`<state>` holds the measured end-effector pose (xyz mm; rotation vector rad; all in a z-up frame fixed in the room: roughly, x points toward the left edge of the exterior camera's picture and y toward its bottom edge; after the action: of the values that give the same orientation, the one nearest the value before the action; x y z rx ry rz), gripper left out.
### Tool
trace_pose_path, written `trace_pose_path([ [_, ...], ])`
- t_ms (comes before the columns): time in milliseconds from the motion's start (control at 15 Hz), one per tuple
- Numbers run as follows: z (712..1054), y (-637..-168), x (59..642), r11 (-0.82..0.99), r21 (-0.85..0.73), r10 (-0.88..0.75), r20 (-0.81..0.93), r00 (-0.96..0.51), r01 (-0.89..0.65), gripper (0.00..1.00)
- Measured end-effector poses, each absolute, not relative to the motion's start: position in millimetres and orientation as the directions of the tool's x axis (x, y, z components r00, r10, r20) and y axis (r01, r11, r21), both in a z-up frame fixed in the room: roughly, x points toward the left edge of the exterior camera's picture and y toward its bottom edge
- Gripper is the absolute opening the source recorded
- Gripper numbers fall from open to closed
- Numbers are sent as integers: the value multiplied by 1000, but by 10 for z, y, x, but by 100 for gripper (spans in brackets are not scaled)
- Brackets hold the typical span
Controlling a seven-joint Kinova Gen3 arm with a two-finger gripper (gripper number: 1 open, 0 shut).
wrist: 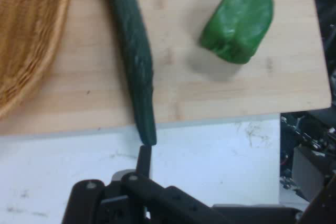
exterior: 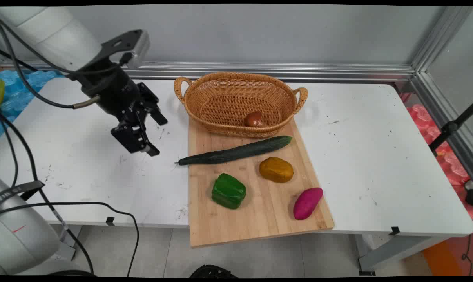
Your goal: Pick up the cucumber from the cutting board
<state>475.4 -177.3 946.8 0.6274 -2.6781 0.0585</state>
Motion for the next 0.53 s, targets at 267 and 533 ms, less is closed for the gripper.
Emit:
trace_pose_path([
  [267,9408,-1756,4831,851,11,-488,386,-783,-524,100],
  [533,9236,-1836,4712,819,-33,-513,405,-757,-572,100],
])
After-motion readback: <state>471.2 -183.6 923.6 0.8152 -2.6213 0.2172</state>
